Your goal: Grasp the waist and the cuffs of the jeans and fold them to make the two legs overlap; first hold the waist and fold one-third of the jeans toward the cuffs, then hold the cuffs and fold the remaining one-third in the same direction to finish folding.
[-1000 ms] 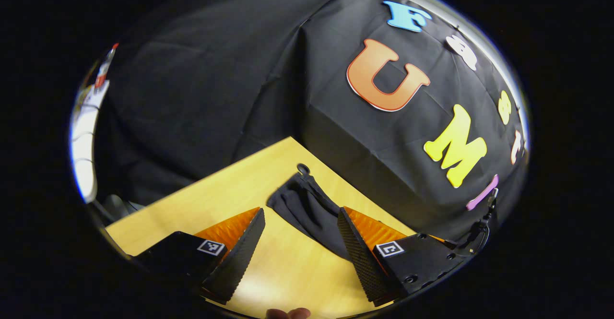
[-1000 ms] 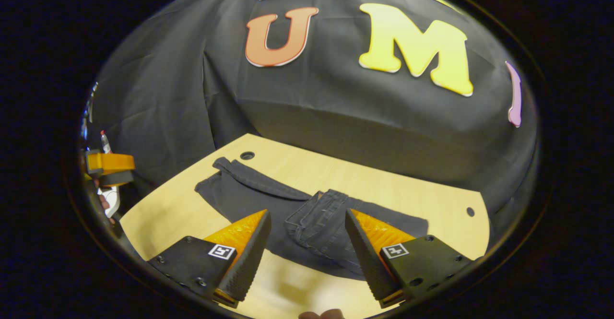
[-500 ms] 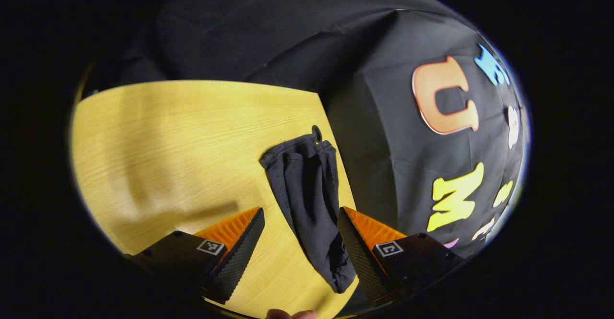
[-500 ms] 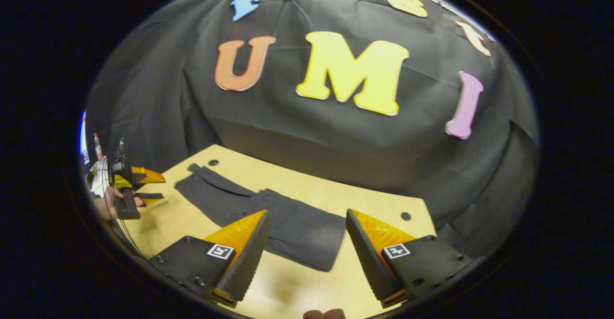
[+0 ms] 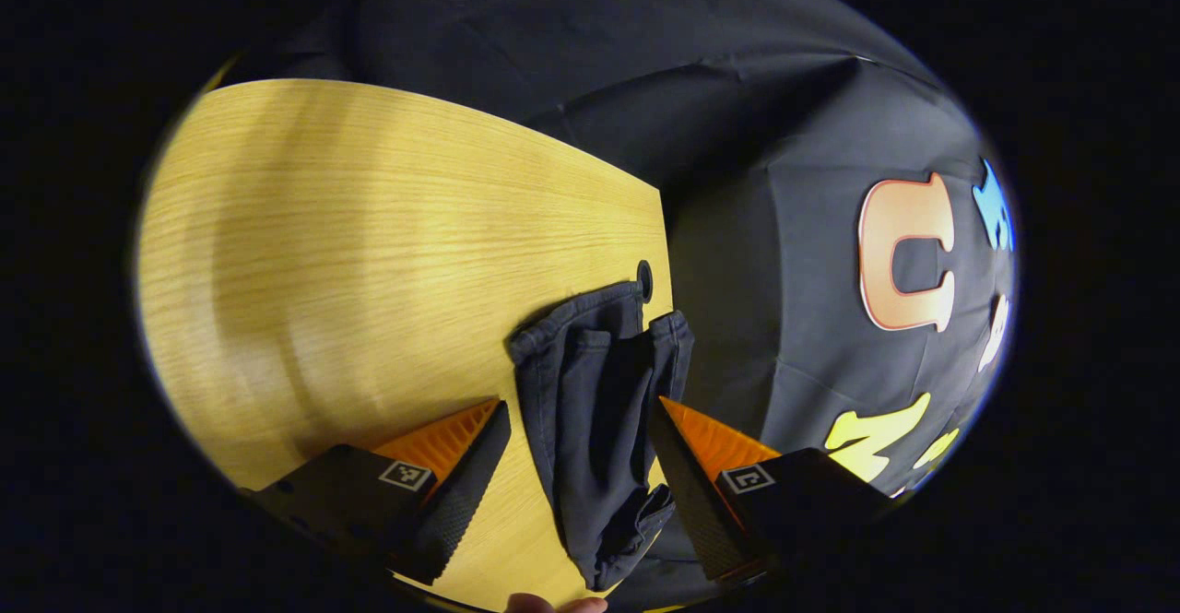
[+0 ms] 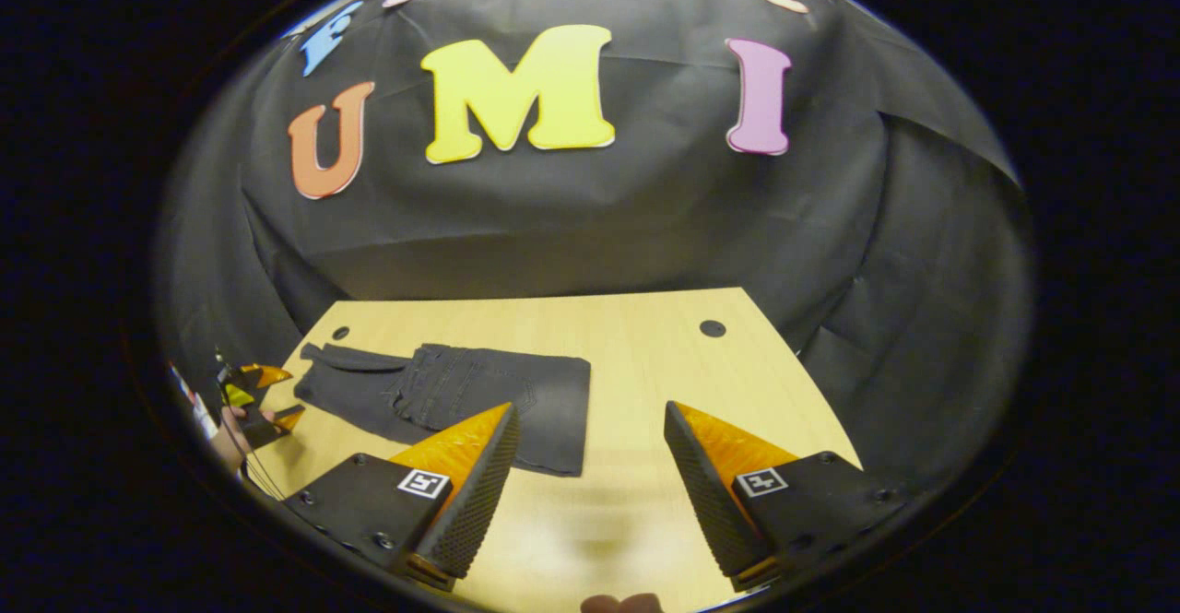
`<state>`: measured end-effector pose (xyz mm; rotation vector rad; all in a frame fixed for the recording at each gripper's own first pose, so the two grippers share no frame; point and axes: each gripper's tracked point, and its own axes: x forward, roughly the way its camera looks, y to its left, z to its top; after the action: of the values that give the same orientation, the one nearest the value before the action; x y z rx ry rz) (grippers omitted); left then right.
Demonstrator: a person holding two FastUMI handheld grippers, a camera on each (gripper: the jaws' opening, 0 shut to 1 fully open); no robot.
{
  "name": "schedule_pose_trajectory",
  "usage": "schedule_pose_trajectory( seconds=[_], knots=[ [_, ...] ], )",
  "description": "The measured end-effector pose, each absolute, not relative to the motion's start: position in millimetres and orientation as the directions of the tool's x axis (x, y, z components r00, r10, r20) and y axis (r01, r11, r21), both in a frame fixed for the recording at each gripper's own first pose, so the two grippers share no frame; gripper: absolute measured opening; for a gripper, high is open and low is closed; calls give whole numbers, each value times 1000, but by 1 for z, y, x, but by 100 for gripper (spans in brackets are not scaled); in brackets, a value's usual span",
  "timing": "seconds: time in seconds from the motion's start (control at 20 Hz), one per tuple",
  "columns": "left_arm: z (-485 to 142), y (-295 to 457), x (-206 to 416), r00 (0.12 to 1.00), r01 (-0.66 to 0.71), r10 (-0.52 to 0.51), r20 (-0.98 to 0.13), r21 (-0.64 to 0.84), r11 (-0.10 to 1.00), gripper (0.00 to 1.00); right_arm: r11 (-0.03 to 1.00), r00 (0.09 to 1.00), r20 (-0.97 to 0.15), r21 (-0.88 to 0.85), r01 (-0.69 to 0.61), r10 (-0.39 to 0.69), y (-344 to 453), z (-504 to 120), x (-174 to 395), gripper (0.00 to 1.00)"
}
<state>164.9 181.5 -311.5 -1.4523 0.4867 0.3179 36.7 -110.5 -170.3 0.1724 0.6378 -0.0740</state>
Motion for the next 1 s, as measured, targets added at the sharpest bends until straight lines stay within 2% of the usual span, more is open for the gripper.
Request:
schedule_pose_trajectory(
  seconds=[0.2,0.35,0.4,0.45,0.6,0.65,0.7,0.95,1.0],
  knots=[
    [-311,187,193,877,-470,-74,-474,-880,69,100,967,783,-622,186,173,-21,-119,-177,34,97],
    [-316,183,201,881,-458,-77,-467,-882,110,96,967,776,-630,174,187,-37,-123,-178,26,94],
    [-323,181,202,869,-478,-75,-488,-870,126,81,968,773,-634,167,188,-41,-120,-181,25,97],
    [-330,182,201,863,-491,-68,-501,-862,124,73,969,770,-637,159,189,-45,-121,-183,22,97],
    [-336,185,207,868,-489,-55,-494,-868,93,39,973,764,-643,138,186,-55,-121,-184,12,94],
    [-341,183,206,866,-490,-59,-496,-867,93,34,975,763,-644,130,182,-57,-121,-184,9,96],
    [-341,184,208,868,-487,-63,-493,-869,89,20,976,761,-646,120,180,-61,-121,-185,7,96],
    [-334,182,209,879,-458,-100,-465,-884,89,11,974,760,-647,125,190,-65,-120,-183,-6,95],
    [-323,181,211,891,-433,-106,-442,-896,93,8,973,763,-642,126,195,-70,-121,-182,-8,99]
  ],
)
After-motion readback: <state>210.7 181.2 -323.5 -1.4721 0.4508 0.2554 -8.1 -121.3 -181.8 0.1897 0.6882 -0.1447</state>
